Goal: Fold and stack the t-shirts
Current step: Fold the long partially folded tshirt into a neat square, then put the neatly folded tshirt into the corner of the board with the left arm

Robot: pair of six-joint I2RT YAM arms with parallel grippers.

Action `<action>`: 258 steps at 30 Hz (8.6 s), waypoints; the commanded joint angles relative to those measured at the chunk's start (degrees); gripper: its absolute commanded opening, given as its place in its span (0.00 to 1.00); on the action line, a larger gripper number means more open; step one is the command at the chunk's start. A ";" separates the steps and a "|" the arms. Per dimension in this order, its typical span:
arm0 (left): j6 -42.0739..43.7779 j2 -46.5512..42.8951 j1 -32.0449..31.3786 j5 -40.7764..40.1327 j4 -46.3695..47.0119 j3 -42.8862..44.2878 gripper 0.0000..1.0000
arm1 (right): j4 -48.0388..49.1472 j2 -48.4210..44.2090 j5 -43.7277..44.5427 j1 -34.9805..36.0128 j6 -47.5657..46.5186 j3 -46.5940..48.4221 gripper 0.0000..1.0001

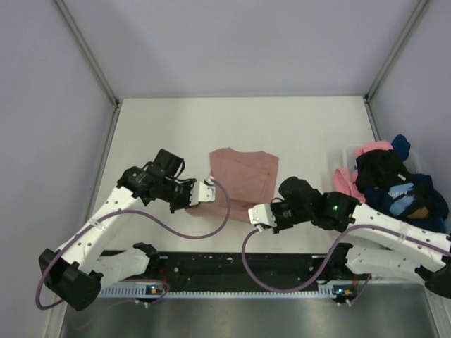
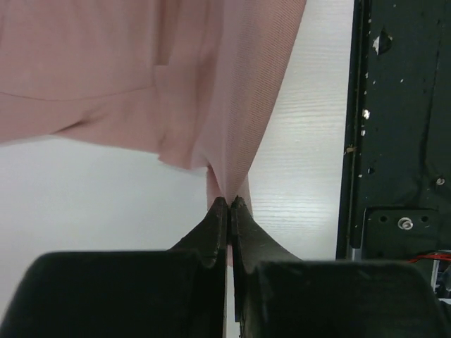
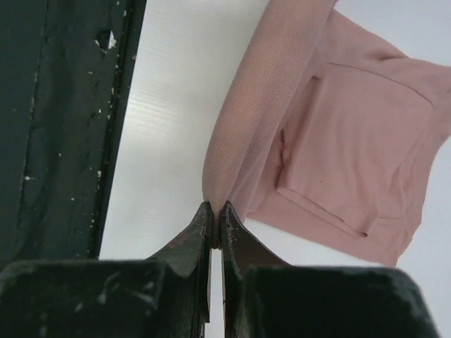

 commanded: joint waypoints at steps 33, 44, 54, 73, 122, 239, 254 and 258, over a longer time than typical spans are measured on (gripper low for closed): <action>-18.87 50.29 2.29 -31.01 20.65 40.41 0.00 | 17.82 39.05 -6.55 -40.79 8.17 21.83 0.00; -21.15 59.35 2.29 -32.42 21.88 44.19 0.01 | 19.58 47.32 -3.39 -40.96 11.33 25.87 0.00; -22.47 61.99 2.29 -34.87 25.13 44.54 0.23 | 21.16 55.23 3.72 -40.96 17.48 32.28 0.25; -33.98 48.12 4.23 -27.02 28.11 38.33 0.43 | 16.06 45.83 -4.99 -41.14 42.00 33.80 0.26; -28.89 36.68 -3.68 -22.83 34.00 2.72 0.16 | 30.48 37.47 -4.80 -34.72 60.11 2.95 0.00; -29.77 -17.72 31.92 -9.72 42.08 -27.43 0.99 | 35.91 -11.20 19.82 -37.36 50.71 -17.17 0.99; -44.23 -23.09 30.77 -24.68 77.06 -42.91 0.99 | 52.10 -18.06 23.85 -37.36 44.64 -31.60 0.99; -50.86 -22.21 30.77 -20.38 77.69 -43.08 0.99 | 52.53 -19.38 25.87 -37.27 44.64 -33.01 0.99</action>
